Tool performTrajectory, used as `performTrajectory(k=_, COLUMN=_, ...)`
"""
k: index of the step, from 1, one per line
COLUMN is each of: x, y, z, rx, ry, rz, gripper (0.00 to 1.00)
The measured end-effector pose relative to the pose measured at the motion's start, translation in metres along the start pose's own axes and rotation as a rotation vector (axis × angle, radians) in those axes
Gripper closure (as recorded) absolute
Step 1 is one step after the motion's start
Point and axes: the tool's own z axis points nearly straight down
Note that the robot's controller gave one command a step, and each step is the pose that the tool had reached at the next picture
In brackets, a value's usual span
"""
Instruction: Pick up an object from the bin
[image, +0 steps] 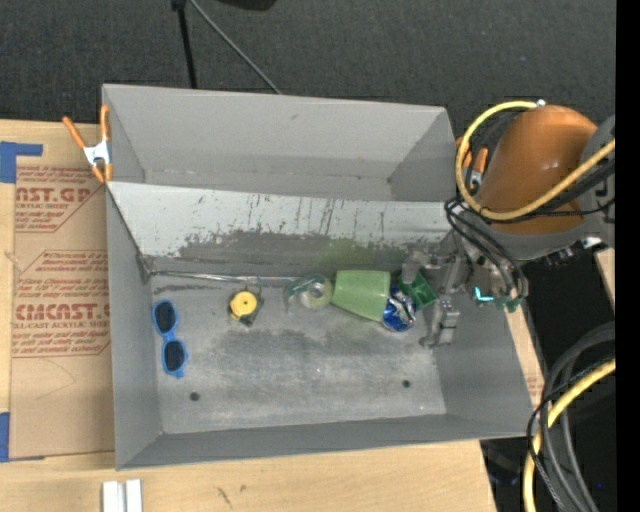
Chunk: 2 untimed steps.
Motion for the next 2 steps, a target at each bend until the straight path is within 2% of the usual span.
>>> performTrajectory(k=1, x=-0.0421, y=-0.0331, z=0.1349, rx=0.0, ry=-0.002, rz=0.018, gripper=0.0)
performTrajectory(k=2, x=-0.0438, y=-0.0323, z=0.1304, rx=0.001, ry=-0.007, rz=0.016, gripper=1.0)
